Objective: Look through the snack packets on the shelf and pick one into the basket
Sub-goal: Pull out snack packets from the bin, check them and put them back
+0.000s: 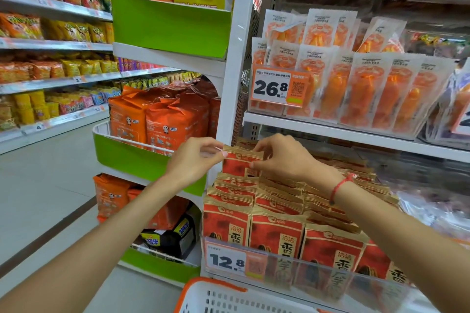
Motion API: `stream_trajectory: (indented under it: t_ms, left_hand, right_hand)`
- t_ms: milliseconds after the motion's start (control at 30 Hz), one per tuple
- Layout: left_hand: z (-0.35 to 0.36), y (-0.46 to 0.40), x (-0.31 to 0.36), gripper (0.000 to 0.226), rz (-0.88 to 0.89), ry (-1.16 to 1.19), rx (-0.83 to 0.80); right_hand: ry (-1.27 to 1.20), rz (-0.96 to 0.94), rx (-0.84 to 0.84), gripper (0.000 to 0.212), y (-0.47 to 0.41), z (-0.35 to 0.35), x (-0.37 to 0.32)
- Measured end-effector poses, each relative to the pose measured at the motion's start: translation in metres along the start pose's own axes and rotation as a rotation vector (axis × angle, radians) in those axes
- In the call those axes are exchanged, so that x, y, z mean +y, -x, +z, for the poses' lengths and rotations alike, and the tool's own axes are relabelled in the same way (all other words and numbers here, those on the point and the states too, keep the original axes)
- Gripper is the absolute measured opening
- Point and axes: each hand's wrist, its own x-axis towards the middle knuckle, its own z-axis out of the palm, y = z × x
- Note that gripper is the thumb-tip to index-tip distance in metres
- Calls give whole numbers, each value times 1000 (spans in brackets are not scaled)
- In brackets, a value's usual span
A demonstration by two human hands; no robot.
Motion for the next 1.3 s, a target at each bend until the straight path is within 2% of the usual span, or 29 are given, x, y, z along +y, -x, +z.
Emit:
stream_trajectory:
  t_ms: [67, 167, 333, 533, 667, 833, 1000, 1133, 1233, 1300]
  left_hand:
    - [-2, -1, 1, 16, 49, -50, 42]
    - [-3, -3, 5, 16, 101, -130, 90]
    - [4, -5, 3, 13, 91, -328, 38]
    - [13, 0, -6, 21, 61, -338, -19]
    - [12, 1, -5, 33, 69, -398, -46]
    - [10, 2, -3, 41, 70, -424, -62]
    - [10, 5, -5, 34, 123, -509, -65]
    - [10, 7, -5, 31, 125, -492, -67]
    - [9, 6, -4, 30, 111, -484, -85]
    - [9, 5, -4, 27, 104, -479, -100]
  right_hand:
    - [-28, -26, 75, 14, 1, -4, -2]
    - [-9, -52, 69, 12, 0, -8, -5]
    - [71, -12, -81, 14, -10, 1, -8]
    - [-18, 10, -254, 15, -16, 1, -3]
    - [-7, 14, -78, 13, -22, -15, 5]
    - [169, 38, -72, 17, -21, 3, 2]
    - [317, -6, -13, 14, -26, 9, -4]
    - [277, 27, 72, 12, -27, 14, 0]
    - [224, 59, 51, 16, -24, 15, 6]
    - [209, 79, -46, 19, -24, 9, 11]
